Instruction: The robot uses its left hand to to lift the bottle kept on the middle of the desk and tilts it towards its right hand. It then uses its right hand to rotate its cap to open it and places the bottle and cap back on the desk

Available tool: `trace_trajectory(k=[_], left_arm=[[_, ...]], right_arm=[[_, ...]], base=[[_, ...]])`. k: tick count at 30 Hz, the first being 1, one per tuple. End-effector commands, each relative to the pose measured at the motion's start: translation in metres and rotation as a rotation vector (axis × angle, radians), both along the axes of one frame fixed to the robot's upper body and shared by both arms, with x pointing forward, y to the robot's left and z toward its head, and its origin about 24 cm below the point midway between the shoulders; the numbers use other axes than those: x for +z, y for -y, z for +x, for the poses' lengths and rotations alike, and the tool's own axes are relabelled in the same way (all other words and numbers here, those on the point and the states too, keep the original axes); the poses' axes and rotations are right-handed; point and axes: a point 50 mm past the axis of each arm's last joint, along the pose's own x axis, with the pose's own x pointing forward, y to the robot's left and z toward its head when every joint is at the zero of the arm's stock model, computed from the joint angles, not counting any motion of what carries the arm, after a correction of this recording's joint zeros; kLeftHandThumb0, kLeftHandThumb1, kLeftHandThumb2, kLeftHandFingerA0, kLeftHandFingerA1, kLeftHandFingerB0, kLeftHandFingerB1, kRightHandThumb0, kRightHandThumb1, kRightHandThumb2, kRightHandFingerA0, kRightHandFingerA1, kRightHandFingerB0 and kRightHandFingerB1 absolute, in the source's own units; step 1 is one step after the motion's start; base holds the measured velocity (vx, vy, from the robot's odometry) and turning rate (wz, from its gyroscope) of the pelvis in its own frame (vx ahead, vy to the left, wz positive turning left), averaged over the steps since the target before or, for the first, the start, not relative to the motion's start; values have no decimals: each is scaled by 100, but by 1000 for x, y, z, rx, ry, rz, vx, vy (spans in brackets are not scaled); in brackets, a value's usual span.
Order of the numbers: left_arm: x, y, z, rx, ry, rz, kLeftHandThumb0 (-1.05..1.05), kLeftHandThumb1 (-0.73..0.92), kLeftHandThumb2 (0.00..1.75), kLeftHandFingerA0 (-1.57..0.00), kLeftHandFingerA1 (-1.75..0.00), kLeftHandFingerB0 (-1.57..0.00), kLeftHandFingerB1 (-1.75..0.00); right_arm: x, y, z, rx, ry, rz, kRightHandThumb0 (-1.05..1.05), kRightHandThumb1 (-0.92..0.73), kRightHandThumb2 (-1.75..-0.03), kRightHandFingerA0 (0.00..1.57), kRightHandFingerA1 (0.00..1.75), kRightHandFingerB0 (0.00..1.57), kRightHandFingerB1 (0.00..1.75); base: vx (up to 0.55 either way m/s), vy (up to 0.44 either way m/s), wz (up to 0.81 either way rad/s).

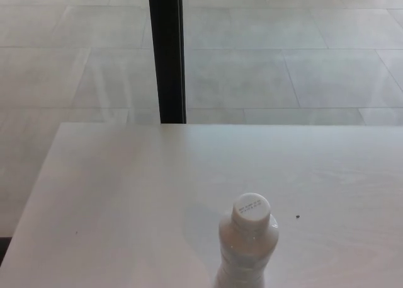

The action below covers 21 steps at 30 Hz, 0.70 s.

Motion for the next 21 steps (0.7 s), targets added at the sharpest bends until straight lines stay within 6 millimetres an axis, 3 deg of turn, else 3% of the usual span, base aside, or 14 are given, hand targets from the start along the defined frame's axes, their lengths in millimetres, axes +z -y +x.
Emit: trace_trajectory(k=[1,2,3,5,6,7,9,10,11,12,13,14,15,21], left_arm=[[12,-11,4,84,142,1,-51,68,60,-43,-39,-36,-34],[13,-12,5,109,164,-6,-51,68,60,-43,-39,-36,-34],[24,-20,12,207,291,-30,-55,66,60,-36,-35,-32,-31],[36,-26,19,239,400,-52,-60,58,82,-25,-43,-19,-40],[39,-28,22,247,423,-50,-60,56,81,-27,-44,-21,-40],[48,-33,29,267,472,-41,-55,65,60,-33,-32,-28,-30],[66,-41,43,263,532,-20,-56,68,60,-29,-31,-24,-28],[85,-46,58,252,622,-7,-30,45,98,-6,-51,-6,-49],[94,-49,66,261,641,13,-30,45,98,-6,-51,-6,-49],[115,-51,81,213,701,36,-33,48,100,0,-49,0,-47],[134,-52,95,157,752,48,-63,70,64,-11,-25,-14,-25],[150,-50,106,127,784,67,-34,43,98,0,-49,0,-47],[161,-47,113,117,815,80,-63,65,60,-19,-29,-24,-29],[238,-15,159,-74,1044,101,-76,57,59,-46,-47,-45,-35]], right_arm=[[20,21,1,-84,150,-46,-66,-56,-85,50,63,17,41],[21,23,2,-93,153,-48,-66,-56,-85,50,63,17,41],[31,35,11,-166,197,-34,-70,-57,-90,22,57,5,40],[44,47,21,-198,267,-18,-67,-57,-90,24,60,5,33],[48,49,23,-206,290,-22,-62,-72,-63,19,53,9,24],[58,55,30,-228,339,-33,-62,-74,-64,15,52,8,23],[73,62,41,-252,418,-51,-60,-76,-65,15,49,7,20],[89,70,52,-271,489,-53,-75,-61,-96,1,46,1,17],[95,73,57,-284,519,-47,-75,-61,-96,1,46,1,17],[112,78,68,-278,565,-69,-74,-83,-66,0,36,0,21],[127,81,79,-289,604,-83,-79,-66,-104,1,37,0,18],[138,83,87,-291,628,-95,-87,-68,-103,5,36,10,12],[146,83,93,-287,648,-101,-81,-66,-105,3,38,8,18],[203,68,132,-189,853,-125,-78,-64,-106,3,53,3,32]], base=[[0,0,0],[0,0,0],[0,0,0],[0,0,0],[0,0,0],[0,0,0],[0,0,0],[0,0,0],[0,0,0],[0,0,0],[0,0,0],[0,0,0],[0,0,0],[0,0,0]])
